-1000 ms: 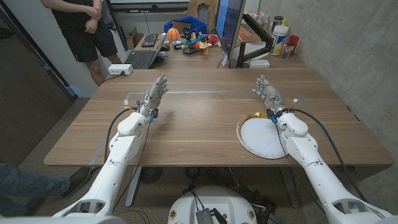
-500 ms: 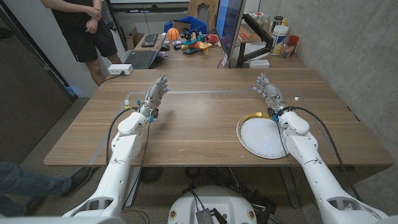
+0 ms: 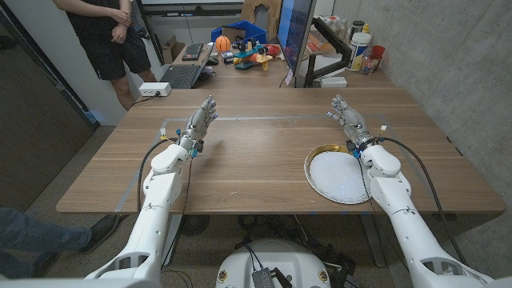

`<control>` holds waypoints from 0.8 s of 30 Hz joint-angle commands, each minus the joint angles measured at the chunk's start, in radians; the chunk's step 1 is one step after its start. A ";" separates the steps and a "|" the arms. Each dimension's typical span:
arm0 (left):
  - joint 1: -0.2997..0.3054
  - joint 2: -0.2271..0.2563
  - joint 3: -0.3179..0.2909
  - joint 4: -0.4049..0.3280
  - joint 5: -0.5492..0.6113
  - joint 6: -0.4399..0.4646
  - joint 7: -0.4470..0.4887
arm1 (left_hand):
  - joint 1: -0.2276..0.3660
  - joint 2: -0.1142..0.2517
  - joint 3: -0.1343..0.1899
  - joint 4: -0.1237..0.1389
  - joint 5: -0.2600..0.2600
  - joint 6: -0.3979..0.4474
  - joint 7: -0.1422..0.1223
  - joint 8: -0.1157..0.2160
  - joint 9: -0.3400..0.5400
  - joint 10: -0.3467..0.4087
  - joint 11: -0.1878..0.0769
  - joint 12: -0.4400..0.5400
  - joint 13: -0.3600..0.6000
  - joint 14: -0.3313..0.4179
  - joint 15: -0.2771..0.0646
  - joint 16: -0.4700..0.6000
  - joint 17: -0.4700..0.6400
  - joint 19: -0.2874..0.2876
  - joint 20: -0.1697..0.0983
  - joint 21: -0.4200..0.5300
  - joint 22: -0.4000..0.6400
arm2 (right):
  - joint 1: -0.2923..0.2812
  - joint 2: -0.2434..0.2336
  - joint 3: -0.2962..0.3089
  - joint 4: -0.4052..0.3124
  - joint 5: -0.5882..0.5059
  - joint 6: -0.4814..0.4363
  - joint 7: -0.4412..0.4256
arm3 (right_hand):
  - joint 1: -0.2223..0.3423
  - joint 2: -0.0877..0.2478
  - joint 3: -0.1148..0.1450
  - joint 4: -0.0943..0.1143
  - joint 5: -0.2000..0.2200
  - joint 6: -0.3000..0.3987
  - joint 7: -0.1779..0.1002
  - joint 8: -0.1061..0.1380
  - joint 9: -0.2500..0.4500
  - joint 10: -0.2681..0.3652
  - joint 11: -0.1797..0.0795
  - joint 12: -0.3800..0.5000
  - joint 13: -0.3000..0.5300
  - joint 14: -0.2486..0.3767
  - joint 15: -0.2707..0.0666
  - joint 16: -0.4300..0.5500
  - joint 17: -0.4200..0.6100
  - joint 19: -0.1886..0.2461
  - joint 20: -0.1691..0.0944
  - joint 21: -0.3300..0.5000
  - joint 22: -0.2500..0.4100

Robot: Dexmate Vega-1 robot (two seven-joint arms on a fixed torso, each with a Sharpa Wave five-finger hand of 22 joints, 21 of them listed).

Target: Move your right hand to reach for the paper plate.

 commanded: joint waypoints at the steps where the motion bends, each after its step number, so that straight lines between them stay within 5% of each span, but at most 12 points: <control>1: 0.000 -0.010 -0.021 -0.014 0.019 0.005 -0.019 | 0.002 0.008 0.002 -0.005 0.000 0.005 0.002 0.002 0.001 0.004 -0.004 -0.001 0.000 0.004 -0.001 0.010 0.000 -0.050 0.006 -0.003 0.001 | -0.023 0.003 0.019 -0.024 -0.035 0.013 0.006 | 0.008 -0.005 0.001 -0.007 0.007 0.003 -0.006 0.004 0.002 0.013 0.002 0.000 -0.002 0.004 0.000 0.003 0.001 0.007 0.003 -0.004 0.004; 24: -0.006 -0.012 -0.022 -0.022 0.032 0.005 -0.036 | 0.001 0.011 0.002 -0.009 -0.001 0.006 0.000 0.000 0.001 0.005 -0.002 -0.007 -0.009 0.003 -0.001 0.009 -0.006 -0.051 0.008 -0.017 0.001 | -0.053 0.009 0.032 -0.047 -0.051 0.034 0.011 | 0.004 -0.004 -0.003 -0.008 0.009 0.008 -0.019 0.005 -0.003 0.026 0.002 -0.008 -0.012 0.001 0.000 0.002 -0.008 -0.001 0.007 -0.023 0.004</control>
